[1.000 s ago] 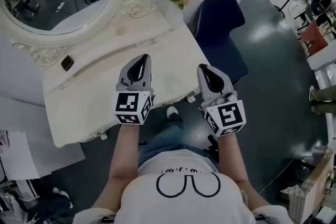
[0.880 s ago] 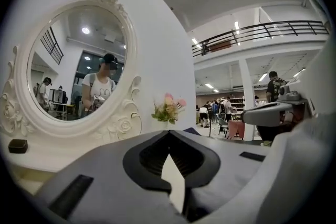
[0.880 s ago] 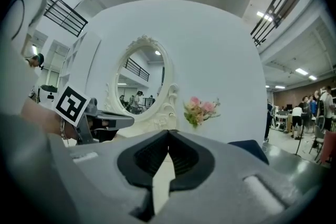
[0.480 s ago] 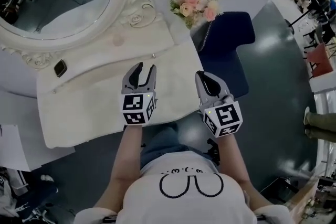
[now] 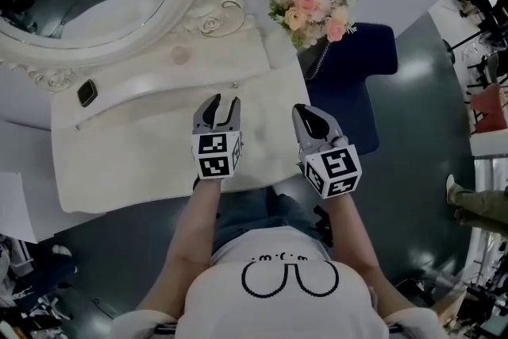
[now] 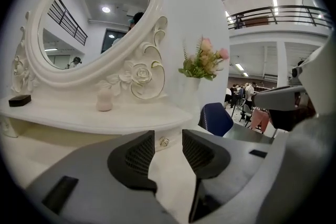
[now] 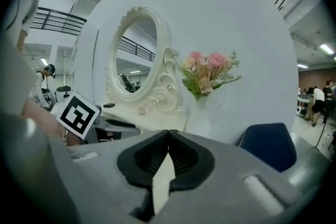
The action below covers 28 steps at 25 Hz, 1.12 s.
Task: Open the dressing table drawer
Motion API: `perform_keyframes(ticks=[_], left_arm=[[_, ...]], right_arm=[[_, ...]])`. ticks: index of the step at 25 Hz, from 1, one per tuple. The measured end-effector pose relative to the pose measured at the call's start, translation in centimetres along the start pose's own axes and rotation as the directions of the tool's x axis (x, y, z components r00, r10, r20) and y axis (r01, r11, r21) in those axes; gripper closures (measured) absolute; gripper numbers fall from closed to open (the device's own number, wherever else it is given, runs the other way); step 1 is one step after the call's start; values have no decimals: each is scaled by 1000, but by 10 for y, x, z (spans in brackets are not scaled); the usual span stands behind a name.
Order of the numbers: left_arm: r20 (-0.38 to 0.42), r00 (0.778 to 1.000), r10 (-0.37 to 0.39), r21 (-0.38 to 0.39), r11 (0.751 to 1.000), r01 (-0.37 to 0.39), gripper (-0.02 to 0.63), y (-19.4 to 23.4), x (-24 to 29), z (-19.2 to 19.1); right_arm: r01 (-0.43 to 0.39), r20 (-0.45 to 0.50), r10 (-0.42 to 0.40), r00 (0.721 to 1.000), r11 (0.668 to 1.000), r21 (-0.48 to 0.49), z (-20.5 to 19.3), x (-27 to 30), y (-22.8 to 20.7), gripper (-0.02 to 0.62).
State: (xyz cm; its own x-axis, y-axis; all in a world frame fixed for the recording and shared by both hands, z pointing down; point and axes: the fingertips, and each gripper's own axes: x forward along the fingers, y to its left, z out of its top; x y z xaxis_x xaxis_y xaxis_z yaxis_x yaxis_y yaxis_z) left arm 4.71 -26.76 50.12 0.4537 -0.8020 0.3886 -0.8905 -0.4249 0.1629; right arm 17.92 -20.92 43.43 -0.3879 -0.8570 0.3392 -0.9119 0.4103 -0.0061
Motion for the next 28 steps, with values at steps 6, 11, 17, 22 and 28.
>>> perform_keyframes(ticks=[6,11,17,22,28], left_arm=[[-58,998,36,-17,999,-37,445,7,25,-22],[-81,995,66,-42,997,-70,445,12,45,-29],[-99,992,79,-58,995,-85,445,11,71,-36],[-137,983,120,-63,990,-130,478,16,82,-42],[-148,983,114,-75,989,-126,518,13,84,-42]], right_arm=[[-43,-38,43,998,999,7,-18,19,-6,594],[-83,-67,84,994,996,12,-30,34,-11,594],[-90,-81,94,992,994,56,-38,46,-26,594],[-74,-93,81,992,994,86,-45,47,-35,594],[-71,-105,81,991,993,94,-49,48,-37,594]])
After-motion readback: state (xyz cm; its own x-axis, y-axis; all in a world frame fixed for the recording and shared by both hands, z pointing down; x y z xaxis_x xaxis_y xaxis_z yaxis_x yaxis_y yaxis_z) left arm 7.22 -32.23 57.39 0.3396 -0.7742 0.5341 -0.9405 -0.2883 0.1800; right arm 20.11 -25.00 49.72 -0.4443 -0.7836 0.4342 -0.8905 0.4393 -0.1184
